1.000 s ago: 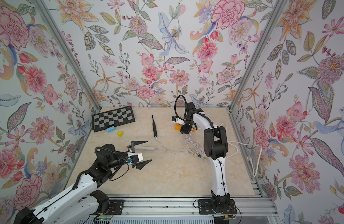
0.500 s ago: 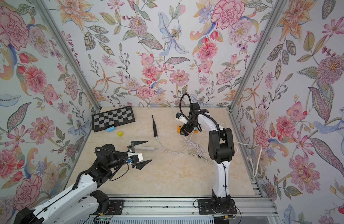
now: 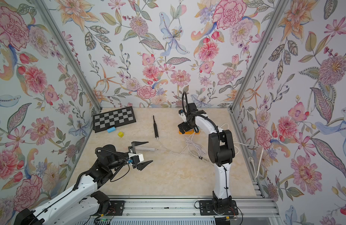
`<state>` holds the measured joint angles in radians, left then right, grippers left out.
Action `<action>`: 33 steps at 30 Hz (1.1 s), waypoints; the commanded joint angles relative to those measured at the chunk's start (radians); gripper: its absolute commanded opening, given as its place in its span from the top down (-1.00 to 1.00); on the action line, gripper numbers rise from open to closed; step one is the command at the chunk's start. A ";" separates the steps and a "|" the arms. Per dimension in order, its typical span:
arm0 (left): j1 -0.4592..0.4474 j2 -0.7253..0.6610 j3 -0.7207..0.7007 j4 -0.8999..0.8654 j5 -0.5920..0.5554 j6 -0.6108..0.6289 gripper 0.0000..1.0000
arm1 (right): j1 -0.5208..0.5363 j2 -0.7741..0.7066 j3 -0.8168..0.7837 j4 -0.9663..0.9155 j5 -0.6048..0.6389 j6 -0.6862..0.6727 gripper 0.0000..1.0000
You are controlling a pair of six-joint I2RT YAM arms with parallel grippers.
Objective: Charge the electric toothbrush
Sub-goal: Insert the plug into the socket.
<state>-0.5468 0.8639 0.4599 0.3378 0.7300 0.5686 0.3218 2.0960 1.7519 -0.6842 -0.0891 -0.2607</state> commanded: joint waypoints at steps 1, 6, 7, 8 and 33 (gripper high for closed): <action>0.009 -0.003 -0.001 0.027 0.023 -0.005 -0.98 | 0.019 -0.051 0.001 0.000 0.064 0.148 -0.91; 0.009 -0.003 0.000 0.029 0.024 -0.006 -0.98 | 0.018 -0.107 -0.012 0.002 0.098 0.214 -0.96; 0.009 -0.003 -0.001 0.029 0.024 -0.005 -0.98 | 0.012 -0.116 -0.015 0.002 0.052 0.242 -0.97; 0.009 -0.002 -0.001 0.029 0.023 -0.006 -0.98 | 0.005 -0.119 -0.015 -0.001 -0.003 0.281 -0.97; 0.009 -0.003 -0.001 0.032 0.031 -0.012 -0.98 | -0.047 0.043 -0.056 -0.030 0.204 0.405 0.54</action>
<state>-0.5468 0.8639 0.4599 0.3389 0.7303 0.5648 0.3122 2.0705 1.7271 -0.6315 0.0463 0.1291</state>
